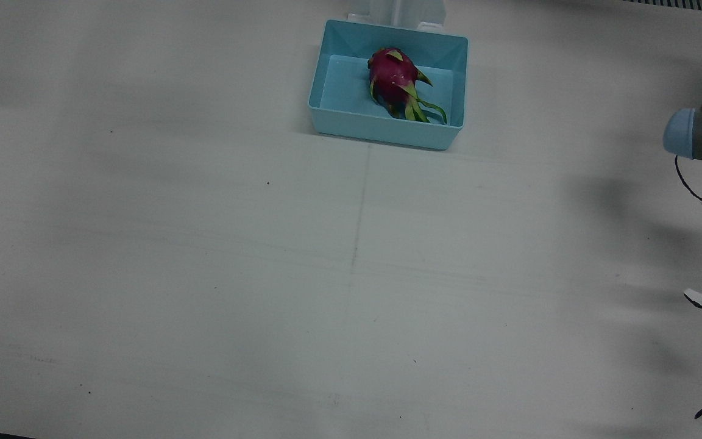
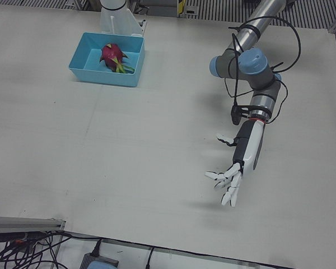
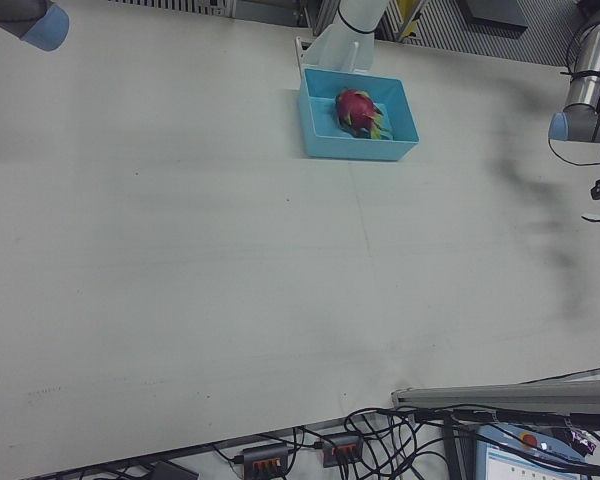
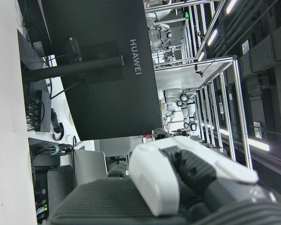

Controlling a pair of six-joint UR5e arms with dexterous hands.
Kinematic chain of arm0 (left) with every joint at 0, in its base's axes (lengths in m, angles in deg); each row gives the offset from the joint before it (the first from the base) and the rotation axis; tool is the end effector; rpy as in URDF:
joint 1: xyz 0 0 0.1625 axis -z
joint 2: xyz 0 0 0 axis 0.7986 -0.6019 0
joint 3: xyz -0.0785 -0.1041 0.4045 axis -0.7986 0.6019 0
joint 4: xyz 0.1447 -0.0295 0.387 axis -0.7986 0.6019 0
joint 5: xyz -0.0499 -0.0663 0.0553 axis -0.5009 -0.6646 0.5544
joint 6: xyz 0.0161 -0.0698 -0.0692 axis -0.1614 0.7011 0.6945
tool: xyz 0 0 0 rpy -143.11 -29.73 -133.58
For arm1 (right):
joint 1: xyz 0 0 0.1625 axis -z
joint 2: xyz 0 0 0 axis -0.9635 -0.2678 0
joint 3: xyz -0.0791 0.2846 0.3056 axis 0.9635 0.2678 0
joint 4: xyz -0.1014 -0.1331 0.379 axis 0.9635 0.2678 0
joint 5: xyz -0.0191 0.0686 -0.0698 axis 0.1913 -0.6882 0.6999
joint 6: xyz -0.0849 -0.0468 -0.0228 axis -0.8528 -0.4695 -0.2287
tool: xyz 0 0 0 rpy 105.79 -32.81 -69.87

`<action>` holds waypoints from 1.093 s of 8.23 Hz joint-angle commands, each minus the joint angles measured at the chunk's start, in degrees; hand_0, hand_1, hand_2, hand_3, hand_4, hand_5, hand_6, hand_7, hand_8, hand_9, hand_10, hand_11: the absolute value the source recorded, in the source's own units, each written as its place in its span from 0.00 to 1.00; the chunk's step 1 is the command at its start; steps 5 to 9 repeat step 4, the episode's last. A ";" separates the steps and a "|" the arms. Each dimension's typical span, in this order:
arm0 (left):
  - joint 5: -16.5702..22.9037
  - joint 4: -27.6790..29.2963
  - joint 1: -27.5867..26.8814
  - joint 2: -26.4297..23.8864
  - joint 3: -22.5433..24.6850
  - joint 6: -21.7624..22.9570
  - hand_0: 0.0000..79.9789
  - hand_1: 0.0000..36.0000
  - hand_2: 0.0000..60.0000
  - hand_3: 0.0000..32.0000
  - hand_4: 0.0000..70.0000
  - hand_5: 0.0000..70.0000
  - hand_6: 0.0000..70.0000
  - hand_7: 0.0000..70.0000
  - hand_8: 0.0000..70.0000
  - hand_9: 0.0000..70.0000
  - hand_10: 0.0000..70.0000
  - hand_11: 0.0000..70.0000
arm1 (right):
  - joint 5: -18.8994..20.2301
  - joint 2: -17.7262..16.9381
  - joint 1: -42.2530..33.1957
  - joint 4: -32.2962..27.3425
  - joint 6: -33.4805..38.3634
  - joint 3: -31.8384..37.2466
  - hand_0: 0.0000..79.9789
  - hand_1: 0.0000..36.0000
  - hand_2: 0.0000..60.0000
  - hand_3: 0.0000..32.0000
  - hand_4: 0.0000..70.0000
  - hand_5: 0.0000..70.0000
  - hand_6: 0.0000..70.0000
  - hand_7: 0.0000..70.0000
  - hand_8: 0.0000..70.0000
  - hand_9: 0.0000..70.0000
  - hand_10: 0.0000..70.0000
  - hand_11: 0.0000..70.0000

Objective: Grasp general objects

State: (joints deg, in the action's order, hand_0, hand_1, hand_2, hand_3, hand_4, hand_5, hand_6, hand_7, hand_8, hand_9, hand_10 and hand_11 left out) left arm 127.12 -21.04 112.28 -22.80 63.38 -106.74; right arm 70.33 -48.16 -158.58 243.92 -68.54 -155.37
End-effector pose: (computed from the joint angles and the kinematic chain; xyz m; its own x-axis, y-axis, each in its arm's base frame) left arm 0.1301 -0.5450 0.6324 -0.9283 -0.1295 -0.3486 0.3198 0.2001 -0.9261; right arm 0.0875 -0.4683 0.6745 -0.9839 0.0777 -0.1610 0.1572 -0.0532 -0.9861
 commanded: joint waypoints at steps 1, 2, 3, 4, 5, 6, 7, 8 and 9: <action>-0.15 0.90 0.04 0.80 0.05 -0.24 0.90 0.69 0.00 0.24 0.08 0.29 0.00 0.04 0.00 0.00 0.00 0.02 | -0.06 0.00 -0.09 0.00 0.00 0.00 0.00 0.00 0.00 0.00 0.00 0.00 0.00 0.00 0.00 0.00 0.00 0.00; -0.07 0.81 0.04 0.80 0.13 -0.41 0.85 0.67 0.00 0.28 0.06 0.22 0.00 0.03 0.00 0.00 0.00 0.00 | 0.03 0.00 0.00 0.00 0.00 0.00 0.00 0.00 0.00 0.00 0.00 0.00 0.00 0.00 0.00 0.00 0.00 0.00; -0.15 0.81 -0.05 0.88 0.22 -0.59 0.86 0.68 0.00 0.28 0.04 0.23 0.00 0.02 0.00 0.00 0.00 0.00 | -0.06 0.00 0.00 0.00 0.00 0.00 0.00 0.00 0.00 0.00 0.00 0.00 0.00 0.00 0.00 0.00 0.00 0.00; -0.24 1.16 -0.05 1.84 0.14 -0.59 0.88 0.69 0.00 0.32 0.04 0.29 0.00 0.03 0.00 0.00 0.00 0.01 | -0.06 0.00 -0.09 0.00 0.00 0.00 0.00 0.00 0.00 0.00 0.00 0.00 0.00 0.00 0.00 0.00 0.00 0.00; -0.24 1.16 -0.05 1.84 0.14 -0.59 0.88 0.69 0.00 0.32 0.04 0.29 0.00 0.03 0.00 0.00 0.00 0.01 | -0.06 0.00 -0.09 0.00 0.00 0.00 0.00 0.00 0.00 0.00 0.00 0.00 0.00 0.00 0.00 0.00 0.00 0.00; -0.24 1.16 -0.05 1.84 0.14 -0.59 0.88 0.69 0.00 0.32 0.04 0.29 0.00 0.03 0.00 0.00 0.00 0.01 | -0.06 0.00 -0.09 0.00 0.00 0.00 0.00 0.00 0.00 0.00 0.00 0.00 0.00 0.00 0.00 0.00 0.00 0.00; -0.24 1.16 -0.05 1.84 0.14 -0.59 0.88 0.69 0.00 0.32 0.04 0.29 0.00 0.03 0.00 0.00 0.00 0.01 | -0.06 0.00 -0.09 0.00 0.00 0.00 0.00 0.00 0.00 0.00 0.00 0.00 0.00 0.00 0.00 0.00 0.00 0.00; -0.24 1.16 -0.05 1.84 0.14 -0.59 0.88 0.69 0.00 0.32 0.04 0.29 0.00 0.03 0.00 0.00 0.00 0.01 | -0.06 0.00 -0.09 0.00 0.00 0.00 0.00 0.00 0.00 0.00 0.00 0.00 0.00 0.00 0.00 0.00 0.00 0.00; -0.24 1.16 -0.05 1.84 0.14 -0.59 0.88 0.69 0.00 0.32 0.04 0.29 0.00 0.03 0.00 0.00 0.00 0.01 | -0.06 0.00 -0.09 0.00 0.00 0.00 0.00 0.00 0.00 0.00 0.00 0.00 0.00 0.00 0.00 0.00 0.00 0.00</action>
